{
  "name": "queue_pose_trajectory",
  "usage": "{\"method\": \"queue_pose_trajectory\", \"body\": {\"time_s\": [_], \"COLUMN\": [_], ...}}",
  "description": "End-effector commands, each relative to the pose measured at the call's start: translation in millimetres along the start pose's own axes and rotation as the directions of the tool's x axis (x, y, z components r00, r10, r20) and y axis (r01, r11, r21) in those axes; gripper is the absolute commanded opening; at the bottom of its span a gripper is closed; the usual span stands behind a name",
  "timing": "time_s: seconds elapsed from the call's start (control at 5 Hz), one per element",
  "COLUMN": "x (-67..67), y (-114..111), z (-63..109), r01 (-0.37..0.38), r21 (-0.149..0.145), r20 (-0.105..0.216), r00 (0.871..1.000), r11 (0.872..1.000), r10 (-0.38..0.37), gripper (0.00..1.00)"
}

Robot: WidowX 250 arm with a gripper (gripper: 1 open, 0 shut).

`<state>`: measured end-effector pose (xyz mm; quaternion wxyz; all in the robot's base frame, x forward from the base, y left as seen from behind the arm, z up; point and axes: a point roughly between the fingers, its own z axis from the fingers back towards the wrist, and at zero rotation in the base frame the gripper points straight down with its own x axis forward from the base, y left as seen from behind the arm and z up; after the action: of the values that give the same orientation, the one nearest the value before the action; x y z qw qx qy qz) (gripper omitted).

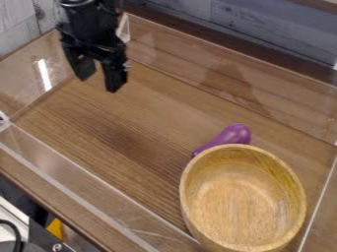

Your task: Remove the purple eggplant from inside the brown bowl and put it on the table

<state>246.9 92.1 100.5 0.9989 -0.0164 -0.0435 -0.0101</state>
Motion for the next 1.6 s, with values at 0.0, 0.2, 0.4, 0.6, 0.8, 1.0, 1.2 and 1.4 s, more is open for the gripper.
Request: {"method": "queue_pose_trajectory", "body": {"time_s": [0.0, 0.2, 0.4, 0.6, 0.8, 1.0, 1.2, 1.4], "x": [18.4, 32.0, 45.2, 55.3, 61.8, 67.0, 73.0, 72.2], "y": [-39, -77, -112, -139, -160, -162, -162, -157], "z": [3.6, -10.6, -26.0, -29.0, -30.7, -25.1, -25.1, -30.7], "r01": [-0.041, 0.088, 0.216, 0.239, 0.254, 0.183, 0.112, 0.175], "r21": [0.008, -0.009, -0.021, -0.022, -0.022, -0.007, -0.002, -0.004], "r20": [0.034, 0.040, 0.048, 0.061, 0.067, 0.083, 0.099, 0.103], "r00": [0.999, 0.995, 0.975, 0.970, 0.965, 0.980, 0.989, 0.979], "r11": [0.999, 0.996, 0.976, 0.971, 0.967, 0.983, 0.994, 0.984], "r10": [0.041, -0.087, -0.215, -0.237, -0.252, -0.182, -0.111, -0.174], "gripper": [1.00, 1.00, 1.00, 1.00, 1.00, 1.00, 1.00, 1.00]}}
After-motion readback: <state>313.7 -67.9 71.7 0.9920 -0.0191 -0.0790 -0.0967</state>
